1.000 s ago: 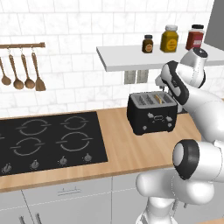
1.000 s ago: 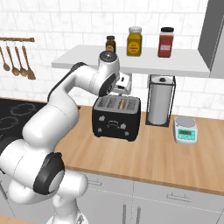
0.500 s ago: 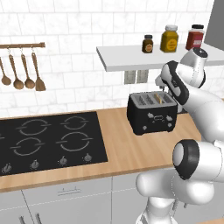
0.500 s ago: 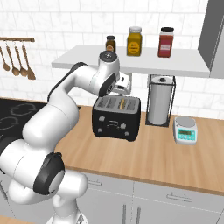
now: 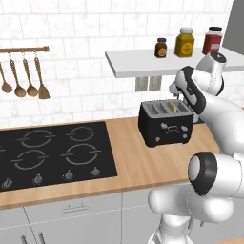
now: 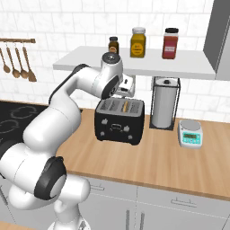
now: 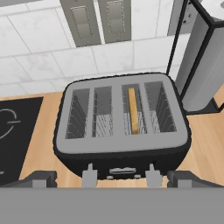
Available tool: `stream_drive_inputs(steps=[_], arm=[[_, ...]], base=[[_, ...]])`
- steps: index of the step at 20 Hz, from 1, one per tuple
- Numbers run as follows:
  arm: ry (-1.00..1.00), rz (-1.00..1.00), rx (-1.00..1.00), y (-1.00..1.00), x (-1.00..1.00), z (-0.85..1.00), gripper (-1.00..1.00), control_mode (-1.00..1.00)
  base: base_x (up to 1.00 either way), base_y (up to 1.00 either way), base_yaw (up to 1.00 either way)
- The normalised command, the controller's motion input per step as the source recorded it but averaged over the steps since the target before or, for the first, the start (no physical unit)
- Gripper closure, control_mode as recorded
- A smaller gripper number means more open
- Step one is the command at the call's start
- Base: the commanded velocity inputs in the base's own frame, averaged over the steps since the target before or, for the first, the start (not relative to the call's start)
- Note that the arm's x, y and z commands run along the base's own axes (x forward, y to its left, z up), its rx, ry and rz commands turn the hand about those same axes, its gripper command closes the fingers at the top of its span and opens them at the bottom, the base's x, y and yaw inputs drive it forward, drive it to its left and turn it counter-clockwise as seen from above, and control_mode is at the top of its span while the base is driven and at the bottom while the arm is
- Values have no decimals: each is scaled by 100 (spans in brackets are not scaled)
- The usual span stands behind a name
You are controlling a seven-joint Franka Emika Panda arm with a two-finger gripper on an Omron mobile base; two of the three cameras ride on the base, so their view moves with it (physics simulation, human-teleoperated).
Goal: Start the toaster. Once the lever pops up, take the bread to the plate on the dining counter.
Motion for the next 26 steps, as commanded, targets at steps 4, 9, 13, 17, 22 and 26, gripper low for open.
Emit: stream_drive_inputs(steps=[4, 9, 13, 17, 22, 26], arm=[[0, 0, 0, 0, 0, 0, -100, -100], [0, 0, 0, 0, 0, 0, -100, -100], [0, 0, 0, 0, 0, 0, -100, -100], [0, 0, 0, 0, 0, 0, -100, -100], [0, 0, 0, 0, 0, 0, -100, -100], [0, 0, 0, 0, 0, 0, -100, -100]], base=[[0, 0, 0], [0, 0, 0], [0, 0, 0], [0, 0, 0], [0, 0, 0], [0, 0, 0]])
